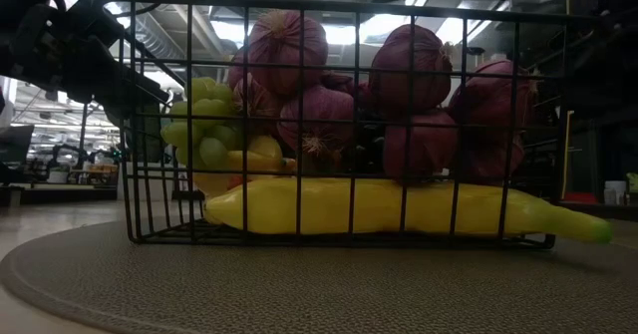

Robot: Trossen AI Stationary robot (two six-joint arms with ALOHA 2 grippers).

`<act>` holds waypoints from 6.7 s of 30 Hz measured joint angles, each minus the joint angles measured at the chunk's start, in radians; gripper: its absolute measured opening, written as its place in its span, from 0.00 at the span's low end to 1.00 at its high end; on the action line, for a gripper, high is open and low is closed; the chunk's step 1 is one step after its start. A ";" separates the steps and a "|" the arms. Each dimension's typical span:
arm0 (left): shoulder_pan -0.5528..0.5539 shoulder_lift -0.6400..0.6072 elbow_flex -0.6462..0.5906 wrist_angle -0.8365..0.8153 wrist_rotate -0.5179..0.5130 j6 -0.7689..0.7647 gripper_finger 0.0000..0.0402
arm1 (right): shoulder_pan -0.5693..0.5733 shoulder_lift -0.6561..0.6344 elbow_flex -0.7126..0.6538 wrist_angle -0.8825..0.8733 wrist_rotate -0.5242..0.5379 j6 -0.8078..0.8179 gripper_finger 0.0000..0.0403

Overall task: Build produce basket
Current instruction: Return to Home Position

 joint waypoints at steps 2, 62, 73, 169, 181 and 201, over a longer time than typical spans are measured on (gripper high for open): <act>0.000 0.000 0.000 0.000 0.000 0.000 0.30 | 0.000 0.017 0.000 0.000 0.000 0.009 0.77; 0.000 0.000 0.000 0.000 0.000 0.000 0.30 | -0.008 -0.049 0.000 0.116 -0.034 -0.073 0.77; 0.000 0.000 0.000 0.001 0.000 0.000 0.30 | -0.012 -0.215 0.002 0.157 -0.038 -0.072 0.77; 0.000 0.000 0.000 0.005 0.000 0.000 0.30 | 0.027 -0.210 -0.002 0.010 -0.036 -0.072 0.77; 0.000 0.000 0.000 0.005 0.000 0.000 0.30 | 0.027 -0.210 -0.002 0.010 -0.036 -0.072 0.77; 0.000 0.000 0.000 0.005 0.000 0.000 0.30 | 0.027 -0.210 -0.002 0.010 -0.036 -0.072 0.77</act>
